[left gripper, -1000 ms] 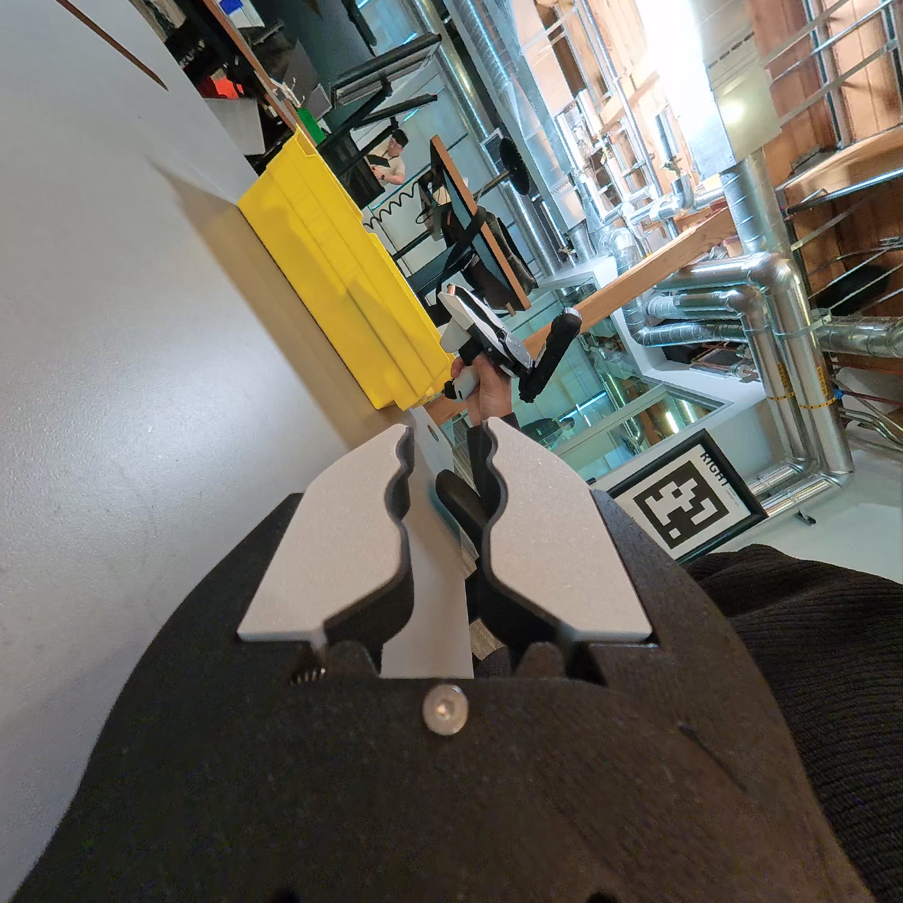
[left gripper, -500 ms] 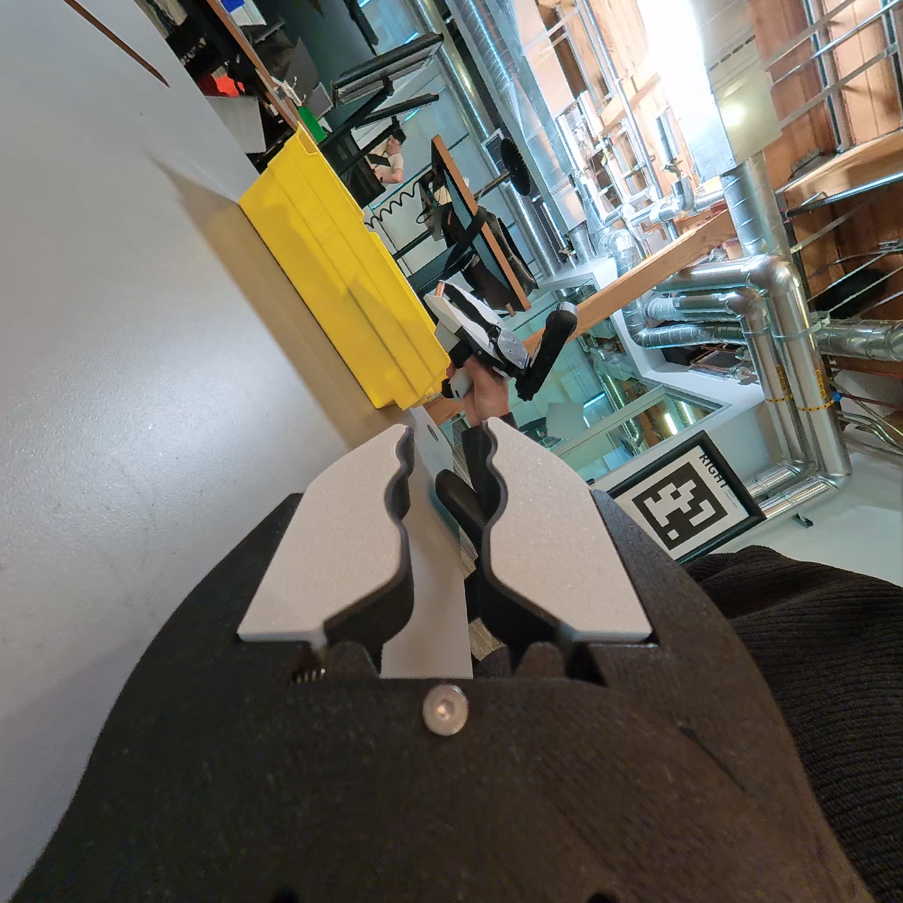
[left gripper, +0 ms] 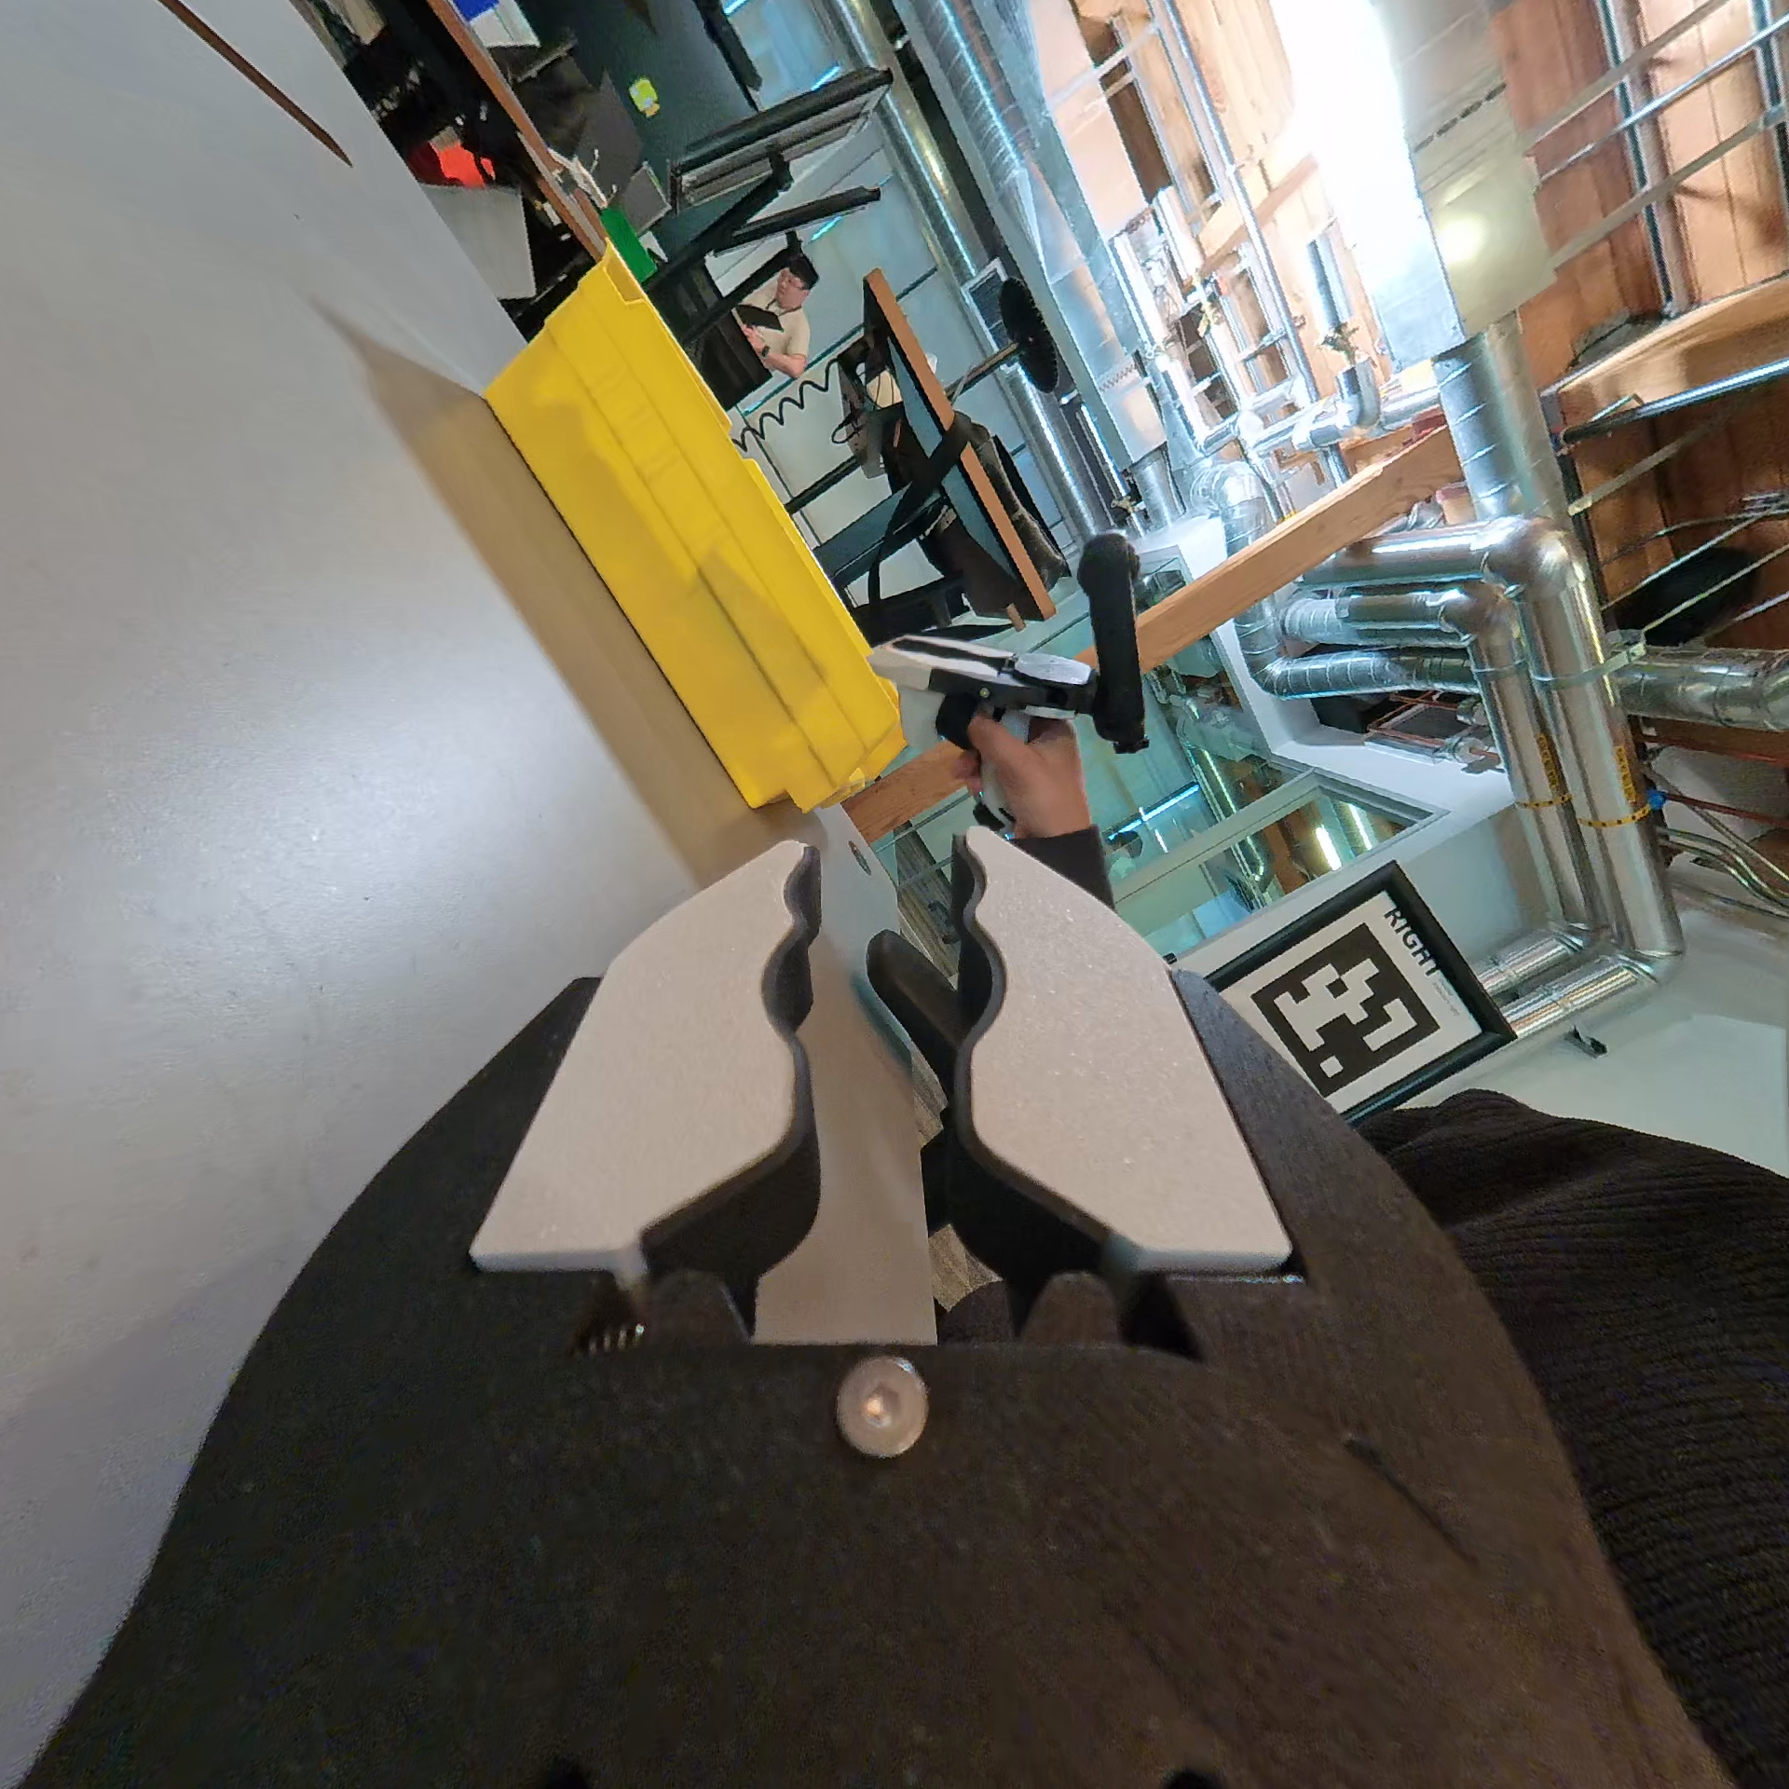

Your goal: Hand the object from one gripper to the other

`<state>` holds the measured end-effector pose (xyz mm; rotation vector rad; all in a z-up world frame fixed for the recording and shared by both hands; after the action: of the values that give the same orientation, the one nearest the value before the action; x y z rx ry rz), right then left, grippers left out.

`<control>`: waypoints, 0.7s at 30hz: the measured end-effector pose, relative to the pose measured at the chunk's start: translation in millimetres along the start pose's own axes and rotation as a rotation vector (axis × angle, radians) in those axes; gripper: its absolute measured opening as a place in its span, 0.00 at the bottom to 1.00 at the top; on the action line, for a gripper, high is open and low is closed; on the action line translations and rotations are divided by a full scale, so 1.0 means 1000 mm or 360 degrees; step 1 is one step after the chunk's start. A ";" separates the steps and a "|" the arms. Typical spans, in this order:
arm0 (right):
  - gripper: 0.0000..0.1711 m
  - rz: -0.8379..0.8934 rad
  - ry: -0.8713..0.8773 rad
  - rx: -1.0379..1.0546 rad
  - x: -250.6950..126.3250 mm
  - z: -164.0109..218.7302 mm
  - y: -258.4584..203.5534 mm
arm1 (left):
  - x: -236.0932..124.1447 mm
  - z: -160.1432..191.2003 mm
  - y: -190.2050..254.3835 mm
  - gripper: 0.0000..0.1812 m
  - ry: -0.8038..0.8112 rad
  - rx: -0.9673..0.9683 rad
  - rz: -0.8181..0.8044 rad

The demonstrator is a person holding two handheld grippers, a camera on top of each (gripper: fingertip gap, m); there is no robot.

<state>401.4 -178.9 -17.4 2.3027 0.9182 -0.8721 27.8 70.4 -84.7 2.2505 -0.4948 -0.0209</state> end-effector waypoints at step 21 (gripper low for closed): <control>0.31 0.0097 0.0421 -0.0145 -0.016 -0.006 -0.008 | -0.001 0.000 -0.003 0.14 0.0007 -0.0012 -0.0014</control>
<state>388.6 -177.0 -3.4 2.3892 0.9693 -0.4963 27.9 72.2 -86.8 2.2447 -0.4821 -0.0222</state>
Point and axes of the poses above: each gripper's, where its closed fingertips meet, x out along the fingers, z out of its underside, y = z × x across the jaws, the point moved 8 cm from there along -x, back along the fingers, and after that the axes turned 11 degrees about x, right-handed, at the moved point
